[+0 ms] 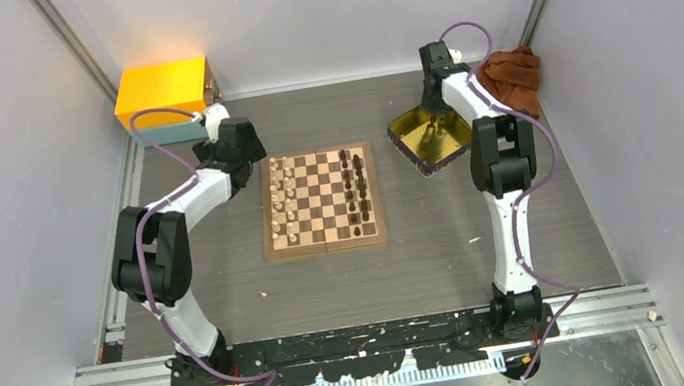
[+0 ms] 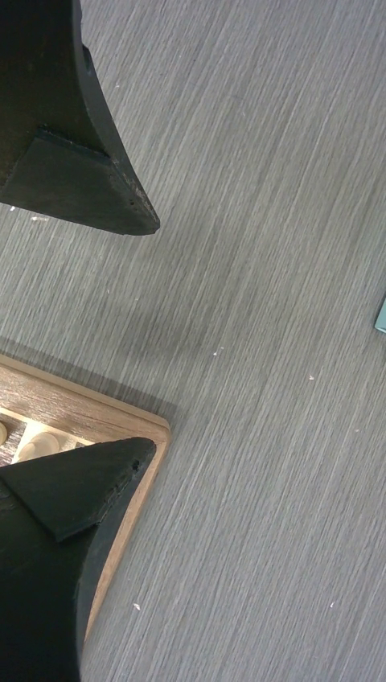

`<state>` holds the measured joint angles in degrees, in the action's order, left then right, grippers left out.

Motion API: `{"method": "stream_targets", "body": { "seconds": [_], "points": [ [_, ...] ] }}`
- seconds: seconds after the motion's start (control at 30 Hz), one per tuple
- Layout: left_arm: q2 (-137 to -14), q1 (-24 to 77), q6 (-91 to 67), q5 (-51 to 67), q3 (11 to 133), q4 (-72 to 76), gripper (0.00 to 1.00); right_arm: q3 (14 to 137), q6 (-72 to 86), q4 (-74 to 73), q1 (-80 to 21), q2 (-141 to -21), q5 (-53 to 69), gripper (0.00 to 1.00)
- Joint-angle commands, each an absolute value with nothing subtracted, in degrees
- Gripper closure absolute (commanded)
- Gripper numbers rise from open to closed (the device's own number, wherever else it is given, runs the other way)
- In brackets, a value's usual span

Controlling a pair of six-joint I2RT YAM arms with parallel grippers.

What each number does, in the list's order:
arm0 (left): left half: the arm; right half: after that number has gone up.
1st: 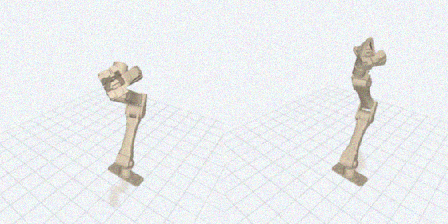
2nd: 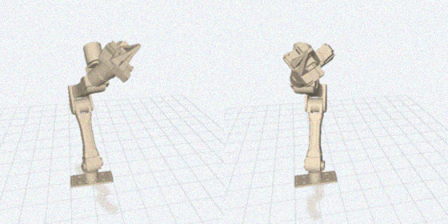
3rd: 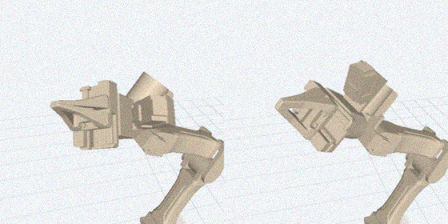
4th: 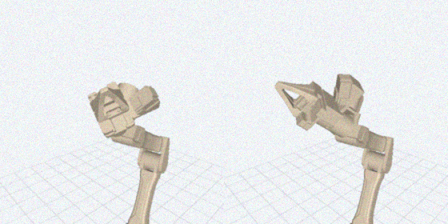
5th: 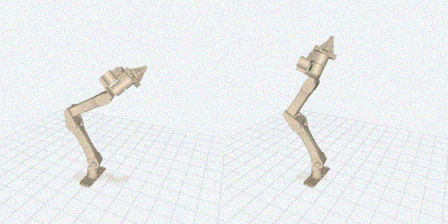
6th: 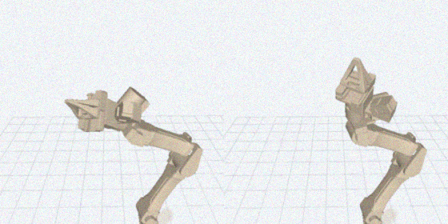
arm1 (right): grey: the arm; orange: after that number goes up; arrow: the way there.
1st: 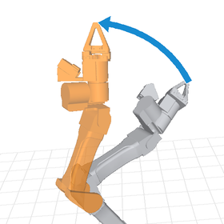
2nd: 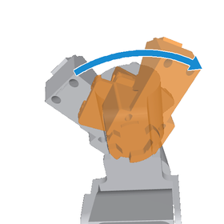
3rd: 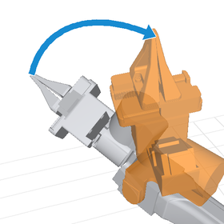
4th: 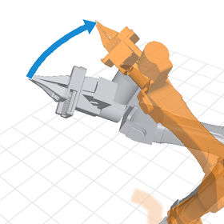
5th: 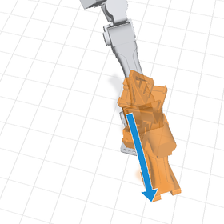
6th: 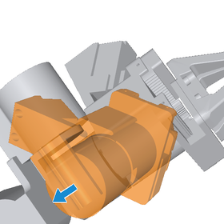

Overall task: Set up the chess pieces on the board
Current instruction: Pick up the chess piece from the storage box.

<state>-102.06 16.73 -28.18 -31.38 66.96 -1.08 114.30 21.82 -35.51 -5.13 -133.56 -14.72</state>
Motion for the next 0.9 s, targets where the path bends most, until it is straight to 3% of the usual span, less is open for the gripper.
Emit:
{"method": "stream_targets", "body": {
  "seconds": [0.0,0.33,0.87],
  "points": [
    [-102.13,16.26,-28.81,-31.65,69.18,1.16,0.04,114.74,22.28,-33.66,-4.92,-133.10,-15.42,0.81],
    [-101.70,16.26,-28.74,-31.56,69.52,0.90,0.04,114.87,21.16,-33.17,-4.97,-130.60,-15.72,0.99],
    [-100.31,16.26,-29.35,-31.05,69.00,0.81,0.04,114.09,18.06,-32.11,-7.07,-122.03,-15.79,0.99]
  ]
}}
